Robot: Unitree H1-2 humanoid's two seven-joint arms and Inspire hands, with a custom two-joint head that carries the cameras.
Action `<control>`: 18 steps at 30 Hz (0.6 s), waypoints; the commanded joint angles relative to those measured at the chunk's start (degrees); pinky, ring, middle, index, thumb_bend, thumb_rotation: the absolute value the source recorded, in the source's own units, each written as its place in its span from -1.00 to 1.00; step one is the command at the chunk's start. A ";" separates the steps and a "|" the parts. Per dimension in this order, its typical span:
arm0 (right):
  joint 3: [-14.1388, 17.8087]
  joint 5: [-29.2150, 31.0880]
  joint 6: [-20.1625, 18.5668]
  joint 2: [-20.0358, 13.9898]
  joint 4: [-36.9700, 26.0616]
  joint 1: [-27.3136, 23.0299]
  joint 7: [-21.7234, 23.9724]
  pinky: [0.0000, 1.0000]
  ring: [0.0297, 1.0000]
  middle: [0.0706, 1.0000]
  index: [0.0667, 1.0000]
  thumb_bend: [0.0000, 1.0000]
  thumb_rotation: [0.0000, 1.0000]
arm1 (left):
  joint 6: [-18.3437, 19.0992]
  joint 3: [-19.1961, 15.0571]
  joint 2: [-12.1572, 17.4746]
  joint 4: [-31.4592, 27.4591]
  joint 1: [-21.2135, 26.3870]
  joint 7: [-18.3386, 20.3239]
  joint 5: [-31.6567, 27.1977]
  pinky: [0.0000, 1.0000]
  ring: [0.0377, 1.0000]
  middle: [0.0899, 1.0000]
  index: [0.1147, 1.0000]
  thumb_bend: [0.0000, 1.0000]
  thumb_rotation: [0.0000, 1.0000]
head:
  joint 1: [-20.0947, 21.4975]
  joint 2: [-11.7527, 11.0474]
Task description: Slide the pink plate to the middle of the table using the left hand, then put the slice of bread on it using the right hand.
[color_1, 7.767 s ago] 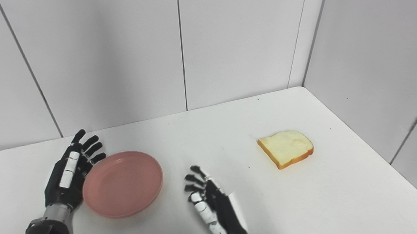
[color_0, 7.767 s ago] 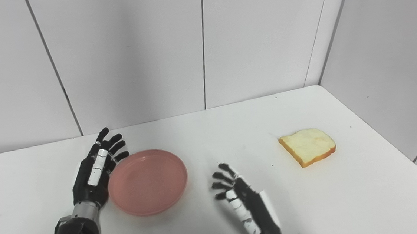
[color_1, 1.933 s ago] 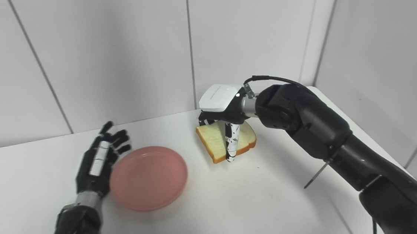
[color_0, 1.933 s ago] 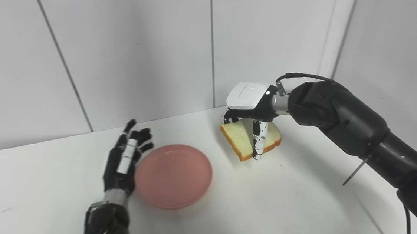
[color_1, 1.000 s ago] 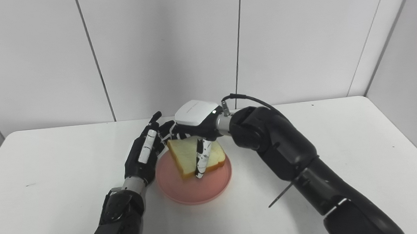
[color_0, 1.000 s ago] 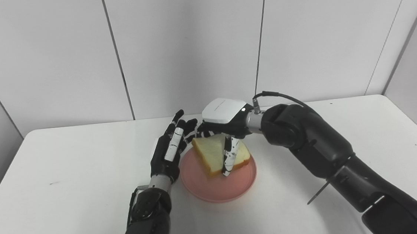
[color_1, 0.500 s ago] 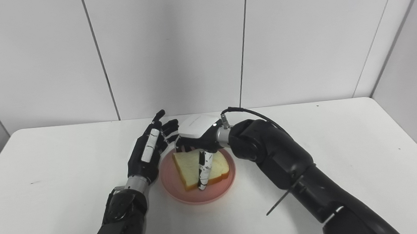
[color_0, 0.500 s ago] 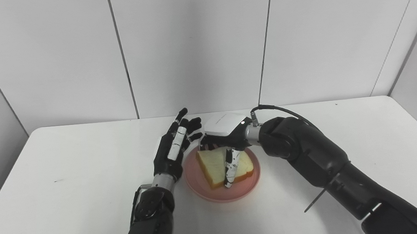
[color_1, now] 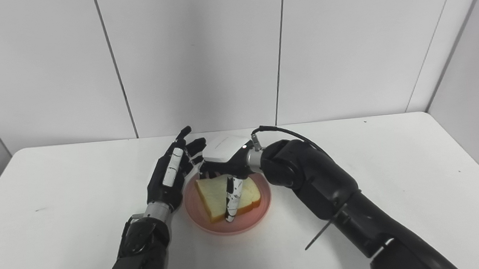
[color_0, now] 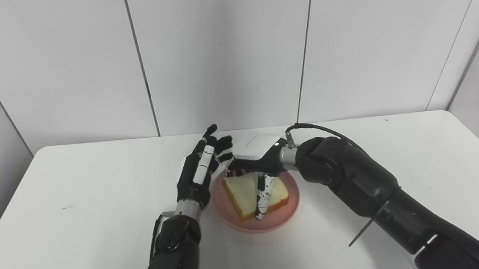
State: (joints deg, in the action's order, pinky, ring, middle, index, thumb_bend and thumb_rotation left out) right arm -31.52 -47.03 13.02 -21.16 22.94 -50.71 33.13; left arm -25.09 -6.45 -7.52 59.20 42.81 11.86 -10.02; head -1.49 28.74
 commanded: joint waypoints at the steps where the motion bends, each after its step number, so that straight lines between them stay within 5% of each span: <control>1: 0.96 0.71 0.28 -0.55 -2.10 -1.59 -1.25 0.09 0.30 0.37 0.37 0.73 -0.18 | -1.20 0.02 -0.34 2.05 -3.75 0.49 -0.52 0.40 0.54 0.38 0.69 0.79 0.41 | 0.04 0.06; 5: 0.99 0.31 -0.12 -0.79 -2.98 -1.24 -0.98 0.33 0.53 0.54 0.47 0.99 -0.22 | -1.04 0.17 -0.30 1.67 -3.98 0.02 -0.21 0.39 0.57 0.43 0.69 0.79 0.42 | 0.16 0.15; 13: 0.50 -1.49 -1.88 -1.53 -5.34 -1.31 2.53 0.95 0.77 0.73 0.56 1.00 -0.13 | -0.91 -0.04 -0.34 1.48 -4.29 0.18 -0.56 0.40 0.57 0.45 0.70 0.81 0.40 | 0.86 0.27; 18: 1.30 -2.43 -2.88 -2.12 -7.34 -0.99 3.62 1.00 0.79 0.74 0.58 1.00 -0.08 | -1.05 -0.07 -0.41 1.69 -4.24 0.21 -0.52 0.41 0.57 0.45 0.70 0.79 0.39 | 1.04 0.35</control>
State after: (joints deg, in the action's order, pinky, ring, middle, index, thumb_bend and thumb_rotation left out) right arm -31.49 -49.65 11.83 -22.29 18.00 -49.02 37.04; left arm -25.08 -6.51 -7.48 58.91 42.63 11.75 -10.03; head -0.44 29.00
